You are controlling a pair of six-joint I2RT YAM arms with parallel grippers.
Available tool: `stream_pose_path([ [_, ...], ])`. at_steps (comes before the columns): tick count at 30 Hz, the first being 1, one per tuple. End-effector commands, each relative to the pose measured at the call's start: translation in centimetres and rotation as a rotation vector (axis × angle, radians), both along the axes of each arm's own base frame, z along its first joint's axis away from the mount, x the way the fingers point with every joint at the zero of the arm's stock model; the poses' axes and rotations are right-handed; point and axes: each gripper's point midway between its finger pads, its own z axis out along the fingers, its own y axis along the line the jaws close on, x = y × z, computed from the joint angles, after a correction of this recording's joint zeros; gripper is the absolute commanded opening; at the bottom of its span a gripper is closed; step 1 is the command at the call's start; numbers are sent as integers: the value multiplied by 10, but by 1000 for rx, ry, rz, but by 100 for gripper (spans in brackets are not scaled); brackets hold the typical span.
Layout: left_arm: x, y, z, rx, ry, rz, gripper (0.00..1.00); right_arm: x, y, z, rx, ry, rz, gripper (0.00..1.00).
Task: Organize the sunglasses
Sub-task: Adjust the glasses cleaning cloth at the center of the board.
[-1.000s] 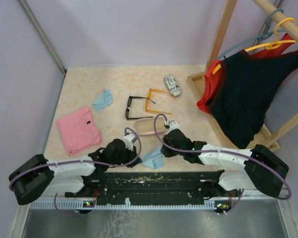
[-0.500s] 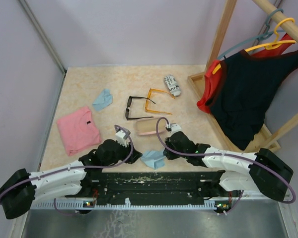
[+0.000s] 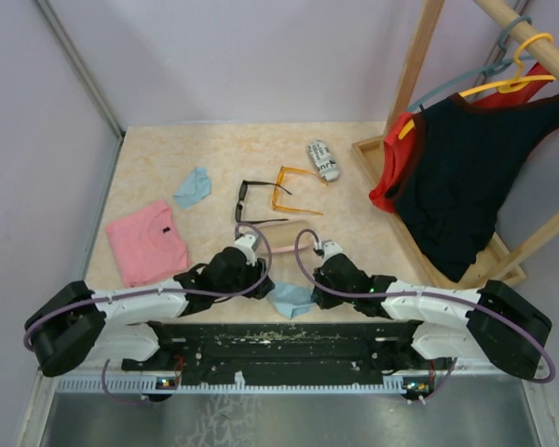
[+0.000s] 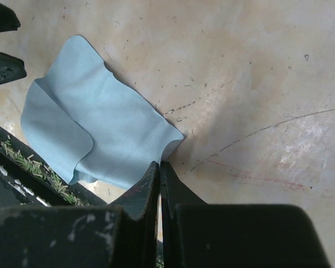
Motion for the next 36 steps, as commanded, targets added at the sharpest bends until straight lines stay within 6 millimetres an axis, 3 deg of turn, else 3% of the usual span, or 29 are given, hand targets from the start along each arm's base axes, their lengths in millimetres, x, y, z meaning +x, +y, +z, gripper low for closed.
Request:
stream_pose_path([
  [1,15,-5,5,54,-9,24,53,3,8,11,51,-34,-9,0],
  [5,15,-8,-7,110,23,-5,52,4,8,10,61,-36,-20,0],
  [12,13,-10,-14,172,38,-25,52,9,6,18,82,-61,-51,24],
  [17,15,-15,-12,213,25,-31,52,17,0,36,130,-121,-114,34],
  [25,14,-16,-17,337,21,-29,50,32,-32,80,225,-293,-271,36],
  [30,12,-19,-23,412,24,-35,48,33,-50,86,232,-336,-326,36],
  [36,3,-21,-30,477,26,-63,45,31,-59,82,224,-338,-349,36],
])
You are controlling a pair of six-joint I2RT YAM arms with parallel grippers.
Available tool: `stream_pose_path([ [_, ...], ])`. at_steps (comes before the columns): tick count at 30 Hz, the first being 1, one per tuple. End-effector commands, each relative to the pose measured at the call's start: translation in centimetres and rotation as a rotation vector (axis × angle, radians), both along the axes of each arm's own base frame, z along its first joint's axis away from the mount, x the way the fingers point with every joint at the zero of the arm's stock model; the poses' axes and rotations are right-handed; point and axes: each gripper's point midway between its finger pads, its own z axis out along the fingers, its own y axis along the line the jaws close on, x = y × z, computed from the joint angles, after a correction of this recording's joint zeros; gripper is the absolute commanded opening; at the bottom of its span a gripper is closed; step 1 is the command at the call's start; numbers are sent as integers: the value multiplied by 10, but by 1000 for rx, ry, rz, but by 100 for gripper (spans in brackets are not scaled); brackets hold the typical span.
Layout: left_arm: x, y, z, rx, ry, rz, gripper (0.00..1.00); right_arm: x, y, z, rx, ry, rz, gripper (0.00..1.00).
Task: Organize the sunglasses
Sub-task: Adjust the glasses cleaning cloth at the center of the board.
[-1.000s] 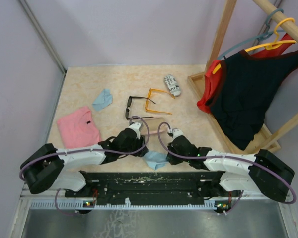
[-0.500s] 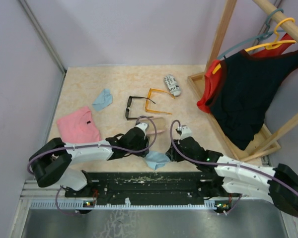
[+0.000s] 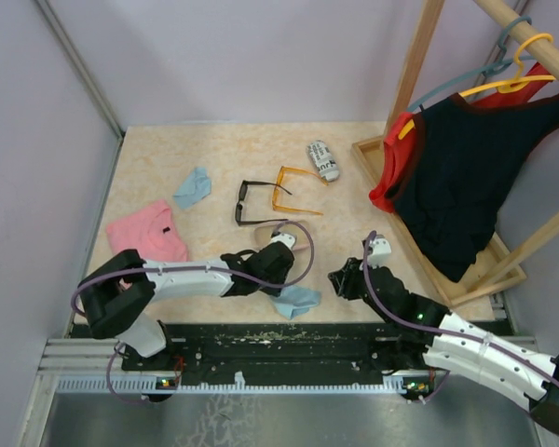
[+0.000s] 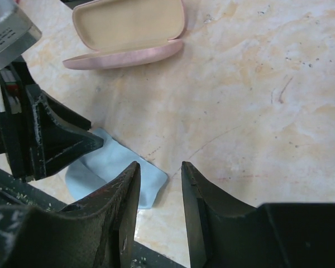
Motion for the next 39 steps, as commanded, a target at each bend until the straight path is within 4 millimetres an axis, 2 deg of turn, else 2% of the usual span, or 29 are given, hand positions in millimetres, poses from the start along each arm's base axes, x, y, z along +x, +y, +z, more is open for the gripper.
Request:
stream_pose_path([
  [1,-10,7,-10,89,13,-24,45,2,-7,-2,-7,-1,-42,36],
  [10,-26,19,-28,189,50,-24,37,0,-6,-6,1,8,-37,36],
  [17,-45,25,-45,223,96,-43,33,-1,-7,-10,-3,18,-37,36],
  [23,-57,35,-55,226,127,-44,18,-2,-6,-11,8,25,-37,36],
  [29,-52,32,-47,192,93,-40,1,-3,-3,-13,3,37,-24,36],
  [34,-40,24,-32,137,28,-20,1,-4,7,-17,-13,90,-7,39],
  [39,-40,22,-28,78,7,-18,1,-7,23,-22,-10,192,2,42],
])
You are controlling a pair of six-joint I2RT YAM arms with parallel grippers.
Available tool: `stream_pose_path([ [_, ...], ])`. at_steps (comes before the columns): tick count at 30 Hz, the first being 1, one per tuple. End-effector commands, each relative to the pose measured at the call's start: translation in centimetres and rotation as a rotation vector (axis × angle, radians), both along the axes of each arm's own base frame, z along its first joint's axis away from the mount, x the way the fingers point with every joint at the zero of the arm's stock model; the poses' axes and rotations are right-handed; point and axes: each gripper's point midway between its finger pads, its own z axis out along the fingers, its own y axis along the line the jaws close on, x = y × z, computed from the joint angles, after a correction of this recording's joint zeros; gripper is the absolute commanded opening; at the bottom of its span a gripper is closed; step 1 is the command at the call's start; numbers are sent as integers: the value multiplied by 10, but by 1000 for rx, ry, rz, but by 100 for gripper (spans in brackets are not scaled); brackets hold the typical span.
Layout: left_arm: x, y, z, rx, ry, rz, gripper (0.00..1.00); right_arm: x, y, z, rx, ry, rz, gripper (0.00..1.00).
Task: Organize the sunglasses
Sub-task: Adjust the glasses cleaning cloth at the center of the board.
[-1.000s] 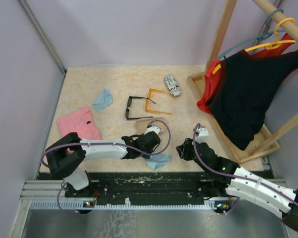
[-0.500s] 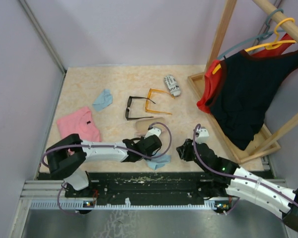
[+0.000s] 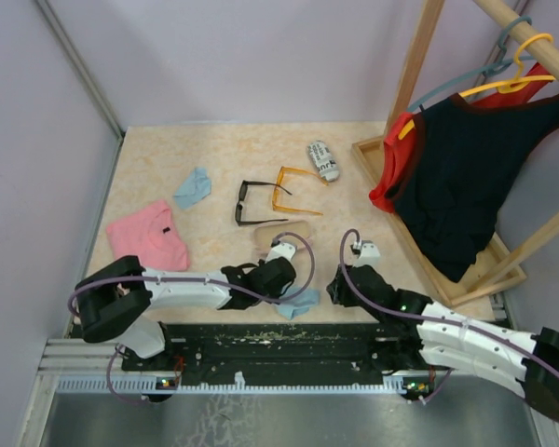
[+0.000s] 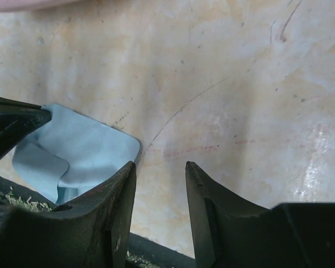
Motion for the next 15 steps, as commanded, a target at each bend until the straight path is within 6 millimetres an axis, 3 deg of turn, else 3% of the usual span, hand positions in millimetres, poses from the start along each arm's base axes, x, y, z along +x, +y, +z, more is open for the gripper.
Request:
stream_pose_path([
  [1,-24,28,-26,67,85,-20,1,6,32,27,115,41,0,42],
  [8,-28,31,-30,50,89,-27,1,-2,48,9,180,209,-58,42],
  [15,-27,29,-29,39,84,-34,1,-1,46,-8,289,311,-114,40],
])
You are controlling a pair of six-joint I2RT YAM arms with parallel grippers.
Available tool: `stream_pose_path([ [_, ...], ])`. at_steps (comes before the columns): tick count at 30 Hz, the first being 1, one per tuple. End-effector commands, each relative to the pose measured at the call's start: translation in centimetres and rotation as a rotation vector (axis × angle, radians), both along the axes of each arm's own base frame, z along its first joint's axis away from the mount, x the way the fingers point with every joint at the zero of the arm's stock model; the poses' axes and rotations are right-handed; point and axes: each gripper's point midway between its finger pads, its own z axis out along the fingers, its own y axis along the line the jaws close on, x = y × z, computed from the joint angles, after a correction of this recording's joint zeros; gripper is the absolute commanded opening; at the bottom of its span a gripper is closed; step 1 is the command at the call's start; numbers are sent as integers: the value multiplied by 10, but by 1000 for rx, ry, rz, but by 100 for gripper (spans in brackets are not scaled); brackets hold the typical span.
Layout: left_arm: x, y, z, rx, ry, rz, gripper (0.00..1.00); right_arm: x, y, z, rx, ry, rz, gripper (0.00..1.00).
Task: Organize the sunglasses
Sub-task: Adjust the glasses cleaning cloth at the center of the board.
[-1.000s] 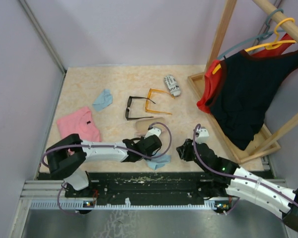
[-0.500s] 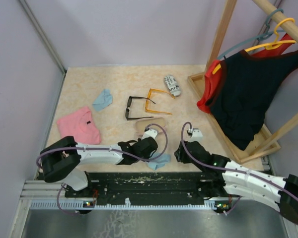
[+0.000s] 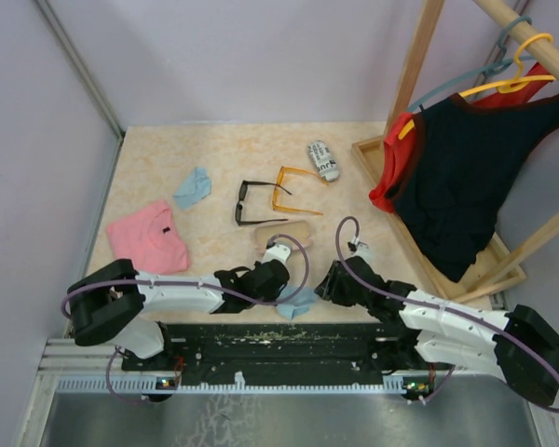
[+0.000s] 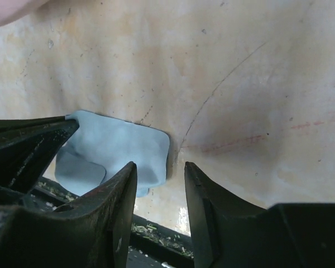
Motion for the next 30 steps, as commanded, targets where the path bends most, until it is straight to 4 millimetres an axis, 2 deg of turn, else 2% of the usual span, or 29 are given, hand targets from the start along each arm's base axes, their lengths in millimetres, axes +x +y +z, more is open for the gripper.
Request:
stream_pose_path([
  [1,-24,26,-29,103,98,-33,1,7,12,8,161,43,-44,39],
  [7,-23,24,-28,103,92,-41,1,4,5,1,164,88,-65,38],
  [13,-22,23,-27,99,90,-41,1,-4,7,-13,213,148,-78,37],
  [25,-23,24,-25,96,86,-45,1,-5,0,-27,240,174,-146,35],
  [30,-23,24,-25,96,85,-46,1,-7,4,-31,267,193,-136,35],
])
